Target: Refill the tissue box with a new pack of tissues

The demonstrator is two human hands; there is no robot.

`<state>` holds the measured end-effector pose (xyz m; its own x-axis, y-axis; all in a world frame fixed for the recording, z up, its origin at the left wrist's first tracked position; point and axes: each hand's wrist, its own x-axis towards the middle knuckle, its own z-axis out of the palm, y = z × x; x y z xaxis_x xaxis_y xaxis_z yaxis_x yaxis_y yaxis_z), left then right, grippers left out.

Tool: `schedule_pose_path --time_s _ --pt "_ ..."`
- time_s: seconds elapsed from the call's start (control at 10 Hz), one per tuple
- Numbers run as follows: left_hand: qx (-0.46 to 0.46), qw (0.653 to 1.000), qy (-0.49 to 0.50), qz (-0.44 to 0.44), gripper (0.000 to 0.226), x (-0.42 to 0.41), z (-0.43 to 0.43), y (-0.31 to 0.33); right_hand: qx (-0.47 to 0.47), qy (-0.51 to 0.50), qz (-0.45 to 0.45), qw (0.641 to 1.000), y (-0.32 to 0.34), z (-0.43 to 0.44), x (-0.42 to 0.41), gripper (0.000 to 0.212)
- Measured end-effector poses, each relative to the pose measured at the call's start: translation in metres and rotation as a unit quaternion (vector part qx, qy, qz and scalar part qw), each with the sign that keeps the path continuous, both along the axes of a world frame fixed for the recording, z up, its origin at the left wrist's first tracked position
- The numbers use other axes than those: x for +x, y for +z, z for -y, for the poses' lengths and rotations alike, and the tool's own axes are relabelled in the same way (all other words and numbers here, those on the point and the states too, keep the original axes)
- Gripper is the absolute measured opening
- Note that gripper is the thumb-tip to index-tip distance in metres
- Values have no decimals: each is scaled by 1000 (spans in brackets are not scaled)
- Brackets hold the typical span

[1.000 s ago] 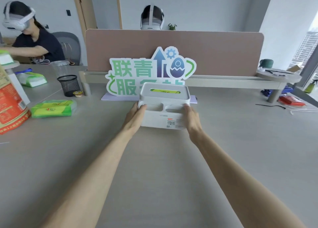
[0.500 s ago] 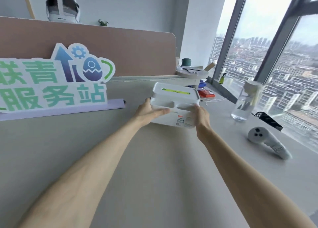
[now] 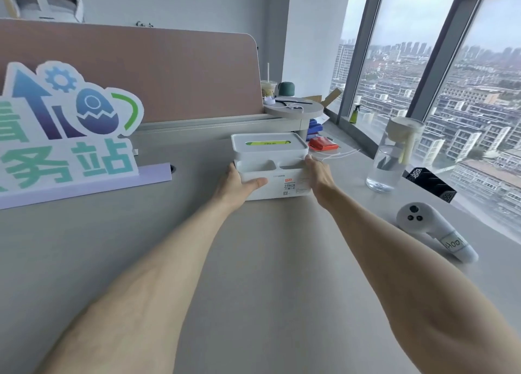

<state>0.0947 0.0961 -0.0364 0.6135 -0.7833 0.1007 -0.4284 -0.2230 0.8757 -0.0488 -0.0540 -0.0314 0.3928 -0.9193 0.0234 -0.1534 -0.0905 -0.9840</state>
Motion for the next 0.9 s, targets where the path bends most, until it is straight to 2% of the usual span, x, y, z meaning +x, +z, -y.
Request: schedule_pose_path --time_s 0.3,0.4,0.5,0.6,0.7,0.8,0.9 --pt "-9 999 49 21 72 -16 8 -3 6 26 14 1000 7 5 1 46" --pt "-5 998 56 35 69 -17 10 -3 12 28 22 999 11 5 3 38" --pt "-2 998 62 28 71 -19 10 -4 21 14 32 999 13 3 6 39" --pt "21 998 57 25 73 -20 8 -5 19 -28 21 999 15 -8 7 46" --pt "86 995 35 24 67 -20 -4 3 19 -65 -15 998 15 -24 3 52" --pt "107 994 12 23 55 -20 -26 6 8 -92 -49 995 3 -39 -6 50" --pt "79 996 27 33 52 -18 -51 5 4 -81 -70 994 -4 -64 -13 44"
